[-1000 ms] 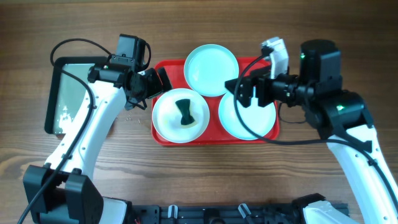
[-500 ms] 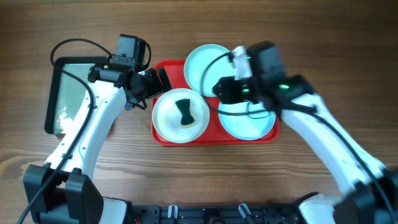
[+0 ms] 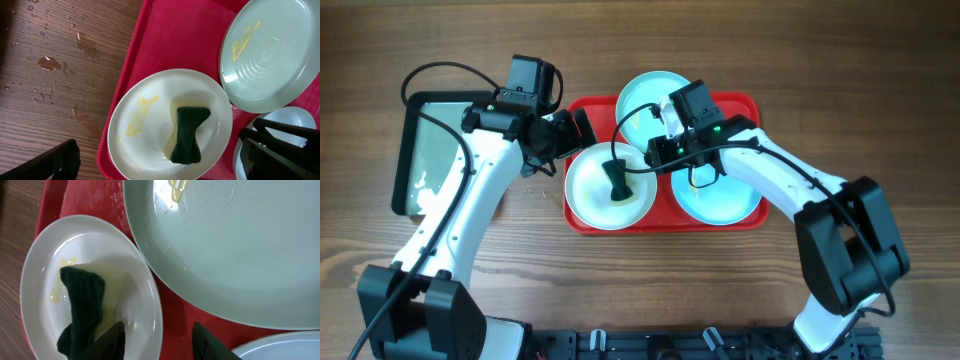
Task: Clean dirty plates on tray and stack at the side
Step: 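Reach the right gripper to the white plate's rim and grasp it, then hold the white plate with the right gripper and scrub it with the sponge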
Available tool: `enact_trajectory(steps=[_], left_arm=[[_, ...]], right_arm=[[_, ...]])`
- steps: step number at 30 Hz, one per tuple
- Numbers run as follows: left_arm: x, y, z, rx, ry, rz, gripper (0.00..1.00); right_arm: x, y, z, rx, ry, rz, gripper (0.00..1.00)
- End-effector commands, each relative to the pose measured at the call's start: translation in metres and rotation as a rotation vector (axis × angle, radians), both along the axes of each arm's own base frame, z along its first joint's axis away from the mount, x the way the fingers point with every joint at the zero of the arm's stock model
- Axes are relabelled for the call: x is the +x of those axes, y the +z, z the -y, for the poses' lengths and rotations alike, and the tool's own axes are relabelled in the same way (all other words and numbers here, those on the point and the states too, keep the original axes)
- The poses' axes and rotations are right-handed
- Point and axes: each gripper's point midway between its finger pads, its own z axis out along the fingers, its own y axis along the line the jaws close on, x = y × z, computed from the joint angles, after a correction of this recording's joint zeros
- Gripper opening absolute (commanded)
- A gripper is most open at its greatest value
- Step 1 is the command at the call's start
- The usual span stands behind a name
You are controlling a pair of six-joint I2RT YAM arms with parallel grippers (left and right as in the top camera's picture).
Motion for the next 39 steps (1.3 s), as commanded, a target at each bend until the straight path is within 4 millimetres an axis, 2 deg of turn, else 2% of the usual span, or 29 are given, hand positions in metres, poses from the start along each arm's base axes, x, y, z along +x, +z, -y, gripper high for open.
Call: enact_trajectory(steps=[1, 4, 10, 14, 16, 17, 18, 21, 25, 26, 28, 34, 35, 39], left_arm=[[0.001, -0.004, -0.002, 0.013, 0.0, -0.009, 1.0], [0.001, -0.004, -0.002, 0.013, 0.0, -0.009, 1.0], [0.0, -0.005, -0.002, 0.012, 0.0, -0.012, 1.0], [-0.006, -0.011, 0.003, -0.019, -0.012, -0.038, 1.0], [-0.01, -0.015, 0.003, -0.02, -0.013, -0.052, 1.0], [-0.011, -0.019, 0.005, -0.027, -0.016, -0.057, 1.0], [-0.013, -0.022, 0.008, -0.048, -0.023, -0.062, 1.0], [-0.016, -0.031, 0.026, -0.128, -0.061, -0.061, 0.98], [-0.021, -0.047, 0.045, -0.173, -0.109, -0.048, 0.82], [-0.029, -0.06, 0.055, -0.184, -0.107, -0.057, 0.67], [-0.032, -0.067, 0.061, -0.193, -0.104, -0.056, 0.57], [-0.029, -0.078, 0.083, -0.215, -0.152, 0.003, 0.46], [-0.029, -0.081, 0.087, -0.214, -0.163, 0.004, 0.4], [-0.029, -0.098, 0.093, -0.209, -0.16, -0.027, 0.39]], right_arm=[[0.002, -0.015, -0.004, -0.002, 0.014, -0.021, 0.43], [-0.001, -0.026, -0.003, -0.016, 0.015, -0.048, 0.35], [-0.006, -0.033, -0.005, -0.027, 0.025, -0.066, 0.34], [-0.008, -0.036, -0.004, -0.032, 0.023, -0.079, 0.31], [-0.012, -0.044, -0.002, -0.044, 0.02, -0.103, 0.29], [-0.013, -0.047, -0.001, -0.053, 0.019, -0.11, 0.2], [-0.014, -0.048, -0.001, -0.055, 0.018, -0.115, 0.15], [-0.015, -0.048, -0.001, -0.057, 0.02, -0.12, 0.09], [-0.015, -0.048, -0.002, -0.051, 0.003, -0.125, 0.05], [-0.014, -0.048, -0.002, -0.05, 0.003, -0.122, 0.05], [-0.013, -0.047, -0.003, -0.048, 0.003, -0.119, 0.05], [-0.011, -0.047, -0.004, -0.042, 0.002, -0.111, 0.07], [-0.011, -0.047, -0.004, -0.042, 0.002, -0.11, 0.07], [-0.011, -0.047, -0.004, -0.042, 0.003, -0.11, 0.07]])
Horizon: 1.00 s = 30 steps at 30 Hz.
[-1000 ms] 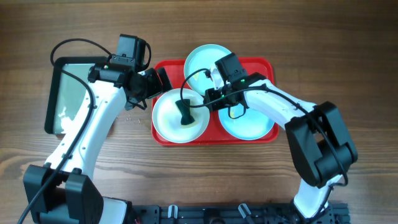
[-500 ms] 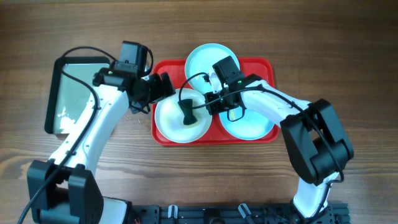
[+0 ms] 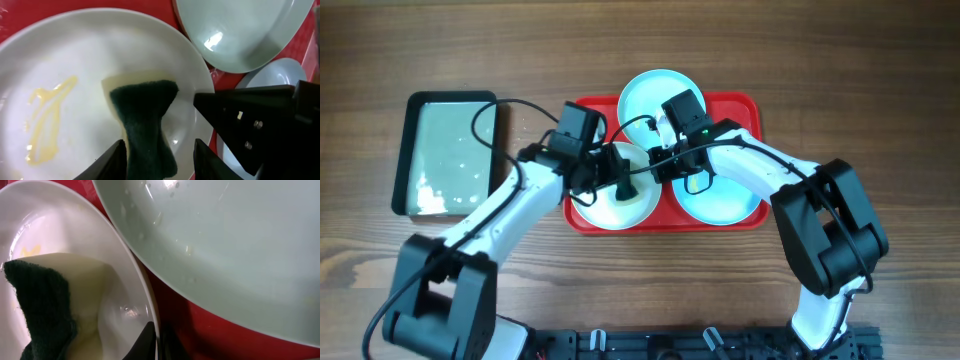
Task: Clean dirty plates on tray and stack at the side
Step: 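Hold the white plate with the right gripper and scrub it with the sponge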
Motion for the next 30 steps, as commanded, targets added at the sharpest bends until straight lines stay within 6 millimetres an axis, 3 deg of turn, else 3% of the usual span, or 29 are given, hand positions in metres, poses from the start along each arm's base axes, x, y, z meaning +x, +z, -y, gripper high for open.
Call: enact_trajectory(steps=[1, 7, 10, 11, 13, 23, 26, 30], left_arm=[[-0.006, -0.026, 0.004, 0.006, 0.016, -0.07, 0.38], [-0.003, -0.04, 0.004, 0.013, 0.017, -0.086, 0.31], [-0.003, -0.041, 0.002, 0.027, 0.023, -0.084, 0.14], [-0.002, -0.042, -0.001, 0.043, 0.03, -0.081, 0.04], [-0.001, -0.045, -0.01, 0.087, 0.049, -0.078, 0.04], [-0.001, -0.054, -0.094, 0.501, 0.132, -0.046, 0.04], [0.006, -0.049, -0.104, 0.578, 0.082, -0.001, 0.04], [0.017, -0.033, -0.1, 0.573, 0.061, 0.048, 0.04]], right_arm=[[0.001, -0.006, -0.002, -0.003, -0.001, -0.012, 0.07], [0.001, -0.006, -0.002, -0.003, -0.001, -0.011, 0.07], [0.001, -0.006, -0.002, -0.003, -0.001, -0.011, 0.07], [0.001, -0.006, -0.002, -0.003, -0.001, -0.011, 0.07], [0.001, -0.006, -0.002, -0.004, -0.001, -0.011, 0.06], [0.002, -0.007, 0.0, -0.017, -0.006, -0.005, 0.04], [0.002, -0.007, 0.0, -0.017, -0.005, -0.005, 0.04], [0.002, -0.007, 0.0, -0.017, -0.004, -0.005, 0.04]])
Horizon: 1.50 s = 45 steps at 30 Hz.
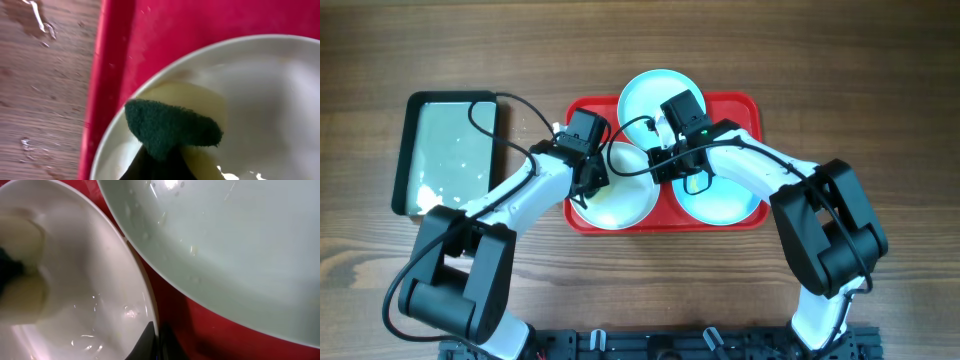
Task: Clean dirty plates on tray and stack at the side
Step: 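Hold the white plate with the right gripper and scrub it with the sponge, then lift the sponge back toward the water tray with the left gripper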
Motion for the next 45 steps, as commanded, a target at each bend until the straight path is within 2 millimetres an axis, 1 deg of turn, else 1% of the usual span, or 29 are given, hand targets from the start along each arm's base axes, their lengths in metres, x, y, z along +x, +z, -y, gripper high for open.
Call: enact_trajectory(steps=[1, 3, 4, 6, 7, 9, 10, 12, 16, 18, 19, 21, 22, 24, 27, 29, 32, 35, 38, 40, 42, 44, 45], left_arm=[[0.015, 0.018, -0.026, 0.128, -0.007, 0.067, 0.04], [0.018, 0.033, -0.018, 0.076, -0.015, 0.098, 0.04], [0.018, 0.041, -0.002, -0.016, -0.04, 0.108, 0.04], [0.018, 0.051, 0.024, -0.163, -0.086, 0.115, 0.04], [0.017, 0.055, 0.045, -0.282, -0.099, 0.105, 0.04], [0.015, 0.054, 0.062, -0.378, -0.114, 0.078, 0.04], [0.013, 0.05, 0.068, -0.399, -0.125, 0.06, 0.04], [0.009, 0.033, 0.07, -0.39, -0.126, 0.014, 0.04], [-0.004, -0.002, 0.064, -0.349, -0.113, -0.087, 0.04], [-0.006, -0.016, 0.052, -0.278, -0.088, -0.109, 0.04], [-0.006, -0.019, 0.044, -0.236, -0.075, -0.109, 0.04], [-0.005, -0.022, 0.025, -0.132, -0.047, -0.098, 0.04], [-0.006, -0.023, 0.01, -0.052, -0.028, -0.092, 0.04], [-0.008, -0.023, -0.013, 0.074, -0.001, -0.09, 0.04], [-0.011, -0.017, -0.038, 0.214, 0.022, -0.084, 0.04], [-0.01, -0.01, -0.048, 0.27, 0.032, -0.067, 0.04], [-0.005, 0.006, -0.055, 0.309, 0.045, -0.025, 0.04], [0.003, 0.03, -0.057, 0.313, 0.059, 0.037, 0.04], [0.007, 0.058, -0.055, 0.278, 0.078, 0.112, 0.04], [0.008, 0.084, -0.056, 0.236, 0.121, 0.186, 0.04], [0.007, 0.115, -0.054, 0.141, 0.156, 0.267, 0.04], [0.005, 0.134, -0.055, 0.064, 0.17, 0.306, 0.04], [0.001, 0.147, -0.059, 0.015, 0.191, 0.33, 0.04]], right_arm=[[0.003, -0.007, 0.001, -0.017, -0.006, -0.005, 0.04], [0.003, -0.007, 0.001, -0.017, -0.006, -0.005, 0.04], [0.003, -0.007, 0.001, -0.017, -0.006, -0.004, 0.04], [0.003, -0.007, 0.001, -0.016, -0.006, -0.004, 0.04], [0.003, -0.007, 0.0, -0.015, -0.007, -0.002, 0.04], [0.004, -0.006, 0.0, -0.014, -0.008, -0.001, 0.04], [0.003, -0.006, 0.0, -0.014, -0.008, -0.001, 0.04], [0.003, -0.006, 0.0, -0.014, -0.008, -0.001, 0.04], [0.003, -0.006, 0.0, -0.014, -0.008, -0.001, 0.04], [0.003, -0.006, 0.0, -0.014, -0.008, -0.002, 0.04], [0.003, -0.006, 0.0, -0.014, -0.008, -0.002, 0.04], [0.004, -0.006, 0.0, -0.014, -0.007, -0.001, 0.04], [0.003, -0.006, 0.0, -0.015, -0.007, -0.001, 0.04], [0.003, -0.006, 0.0, -0.015, -0.007, -0.001, 0.04], [0.004, -0.006, 0.0, -0.014, -0.007, -0.001, 0.04], [0.004, -0.006, 0.0, -0.014, -0.008, -0.001, 0.04], [0.004, -0.006, 0.0, -0.014, -0.007, -0.001, 0.04], [0.004, -0.006, 0.0, -0.013, -0.008, -0.001, 0.04], [0.003, 0.001, 0.001, -0.015, -0.007, -0.004, 0.04], [0.007, 0.016, -0.001, -0.003, -0.004, 0.023, 0.04], [0.014, 0.039, -0.005, 0.02, 0.006, 0.08, 0.04], [0.018, 0.055, -0.006, 0.032, 0.015, 0.12, 0.04], [0.022, 0.071, -0.006, 0.029, 0.01, 0.153, 0.04]])
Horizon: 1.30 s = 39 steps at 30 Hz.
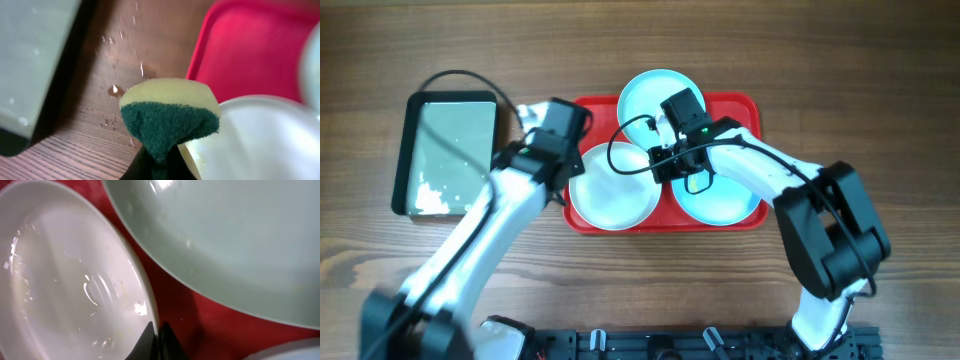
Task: Clean dirty plates on tray and stack at the side
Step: 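Lift the sponge back toward the water tray with the left gripper, then lift the white plate with the right gripper and place it right of the tray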
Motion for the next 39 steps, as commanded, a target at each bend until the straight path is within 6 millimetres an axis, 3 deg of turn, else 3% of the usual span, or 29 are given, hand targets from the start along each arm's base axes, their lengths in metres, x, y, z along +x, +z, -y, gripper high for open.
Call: enact_trajectory(steps=[1, 6, 9, 15, 20, 22, 29, 34, 39], left_arm=[[-0.007, 0.048, -0.018, -0.157, 0.087, 0.129, 0.04], [-0.027, 0.071, -0.066, -0.244, 0.244, 0.174, 0.04], [-0.042, 0.062, -0.094, -0.227, 0.342, 0.124, 0.04], [-0.051, 0.055, -0.121, -0.218, 0.441, 0.093, 0.04], [-0.055, 0.054, -0.13, -0.216, 0.475, 0.092, 0.04], [-0.055, 0.054, -0.13, -0.216, 0.476, 0.093, 0.04], [-0.055, 0.054, -0.13, -0.215, 0.473, 0.092, 0.04], [-0.055, 0.054, -0.13, -0.215, 0.473, 0.092, 0.04], [-0.054, 0.05, -0.13, -0.214, 0.474, 0.077, 0.04]], right_arm=[[0.025, 0.069, -0.007, 0.034, 0.018, 0.176, 0.04], [0.042, 0.123, 0.002, -0.184, 0.031, 0.438, 0.04], [0.044, 0.146, 0.003, -0.328, 0.036, 0.587, 0.04], [0.039, 0.187, -0.012, -0.661, 0.19, 0.893, 0.04], [0.035, 0.235, -0.024, -0.966, 0.307, 1.111, 0.04], [0.029, 0.258, -0.037, -1.079, 0.371, 1.197, 0.04], [0.011, 0.296, -0.061, -1.269, 0.506, 1.309, 0.04], [0.012, 0.32, -0.065, -1.264, 0.426, 1.371, 0.04], [0.017, 0.312, -0.06, -1.023, 0.174, 1.374, 0.04]])
